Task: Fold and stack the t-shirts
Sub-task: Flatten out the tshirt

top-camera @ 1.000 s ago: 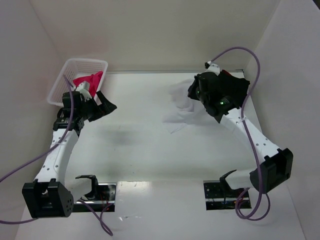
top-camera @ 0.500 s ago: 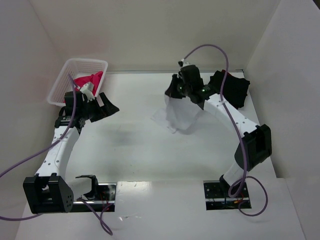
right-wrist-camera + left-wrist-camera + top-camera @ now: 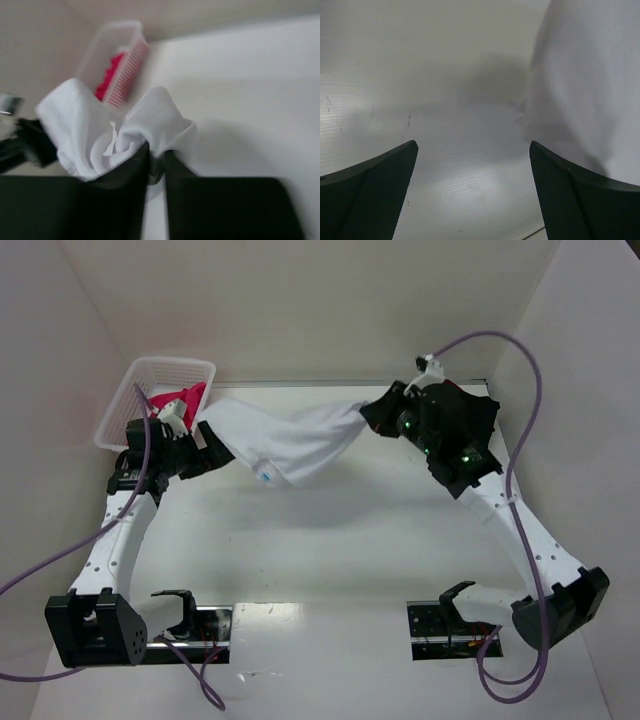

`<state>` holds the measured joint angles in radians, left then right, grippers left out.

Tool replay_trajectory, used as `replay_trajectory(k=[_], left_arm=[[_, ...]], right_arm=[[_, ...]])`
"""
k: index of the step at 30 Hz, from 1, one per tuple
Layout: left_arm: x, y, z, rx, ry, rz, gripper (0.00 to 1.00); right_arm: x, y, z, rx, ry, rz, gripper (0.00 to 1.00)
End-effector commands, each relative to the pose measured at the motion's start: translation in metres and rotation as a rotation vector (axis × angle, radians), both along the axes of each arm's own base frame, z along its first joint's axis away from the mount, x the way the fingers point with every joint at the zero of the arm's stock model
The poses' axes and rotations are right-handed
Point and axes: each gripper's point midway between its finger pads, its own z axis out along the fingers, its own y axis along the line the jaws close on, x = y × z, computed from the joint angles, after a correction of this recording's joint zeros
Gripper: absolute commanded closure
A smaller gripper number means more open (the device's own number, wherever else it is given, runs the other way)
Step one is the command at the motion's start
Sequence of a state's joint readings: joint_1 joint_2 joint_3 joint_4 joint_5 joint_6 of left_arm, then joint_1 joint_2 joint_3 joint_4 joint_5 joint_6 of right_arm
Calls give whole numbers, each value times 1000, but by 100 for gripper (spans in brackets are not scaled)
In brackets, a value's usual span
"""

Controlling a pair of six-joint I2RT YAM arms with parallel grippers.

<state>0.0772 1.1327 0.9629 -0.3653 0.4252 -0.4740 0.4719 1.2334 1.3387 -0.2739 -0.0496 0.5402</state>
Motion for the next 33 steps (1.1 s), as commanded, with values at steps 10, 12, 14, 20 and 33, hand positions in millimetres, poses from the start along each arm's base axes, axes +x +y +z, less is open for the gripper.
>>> replay_trajectory(k=[10,12,14,20,33], left_arm=[[3,3,52,26,-146,2,0],[3,6,47,33,-136,16,0],[4,11,42,41,-122,52,0],[0,32,46,42,-120,200,0],[-7,61,51,-29,-153,433,0]], right_arm=[[11,-14,-132,-168,301,-86,0],[12,4,-133,-198,283,-7,0],[3,38,-139,-246,268,92,0],[-15,118,-192,-415,291,220,0],[-61,211,-266,-561,326,382,4]])
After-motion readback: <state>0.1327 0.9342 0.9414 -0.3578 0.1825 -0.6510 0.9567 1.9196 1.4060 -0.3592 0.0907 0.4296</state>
